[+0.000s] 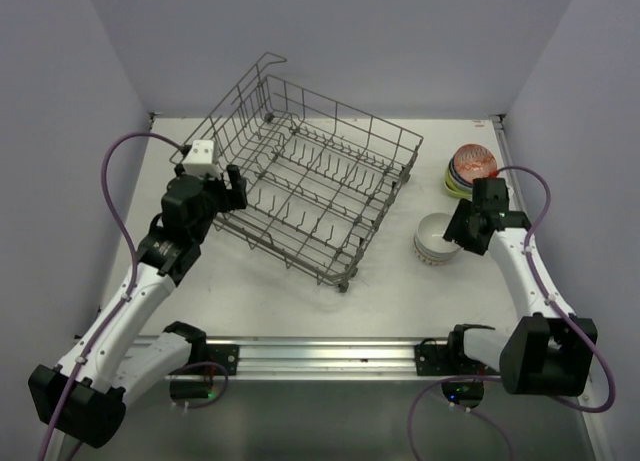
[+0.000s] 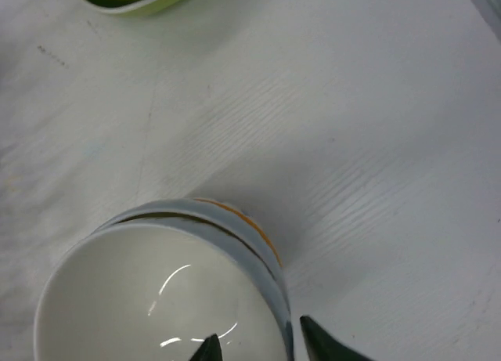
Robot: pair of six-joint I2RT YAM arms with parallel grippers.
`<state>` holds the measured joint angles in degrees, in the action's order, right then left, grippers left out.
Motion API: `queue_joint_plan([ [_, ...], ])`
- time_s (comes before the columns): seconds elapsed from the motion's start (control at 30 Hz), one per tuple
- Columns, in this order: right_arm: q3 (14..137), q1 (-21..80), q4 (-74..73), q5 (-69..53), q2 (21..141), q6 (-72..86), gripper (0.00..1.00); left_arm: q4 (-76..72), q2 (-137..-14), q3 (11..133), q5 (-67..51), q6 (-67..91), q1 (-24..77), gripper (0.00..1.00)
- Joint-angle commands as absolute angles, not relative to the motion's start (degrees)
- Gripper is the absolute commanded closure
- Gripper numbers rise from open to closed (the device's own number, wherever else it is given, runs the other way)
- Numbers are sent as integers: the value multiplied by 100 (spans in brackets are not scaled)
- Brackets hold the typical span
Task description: Unload the bowls from the dish rack
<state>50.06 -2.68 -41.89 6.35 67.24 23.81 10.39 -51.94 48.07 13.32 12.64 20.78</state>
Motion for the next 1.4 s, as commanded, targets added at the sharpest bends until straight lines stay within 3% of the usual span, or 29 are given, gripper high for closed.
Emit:
queue_joint_plan([
  [0.0,4957,-308,-3999,677,6724,2294,46,923,-5212,4808,1433,1178,2127,22],
  [0.1,5062,-316,-4016,729,6715,2312,39,940,-5264,4816,1398,1169,2136,22],
  [0.4,5730,-325,-4359,545,6399,2355,32,949,-5344,4825,1433,1134,2136,21],
  [0.47,5976,-316,-4438,422,6214,2391,15,914,-5335,4825,1415,1116,2136,20],
  [0.6,6354,-325,-4123,27,5828,2373,2,861,-5265,4816,1476,1125,2136,18],
  [0.87,6337,-71,-2840,-1099,5713,2303,2,615,-4913,4597,1810,1038,2145,9],
  [1.03,7170,1534,-3189,848,6274,1679,1,659,-4983,4623,1951,1011,2145,4],
  [1.2,7269,2213,-3200,1396,6495,1338,1,659,-4983,4614,2065,949,2145,2],
  [1.37,6961,2268,-3050,1696,6179,1327,1,642,-4983,4623,2171,914,2136,1],
])
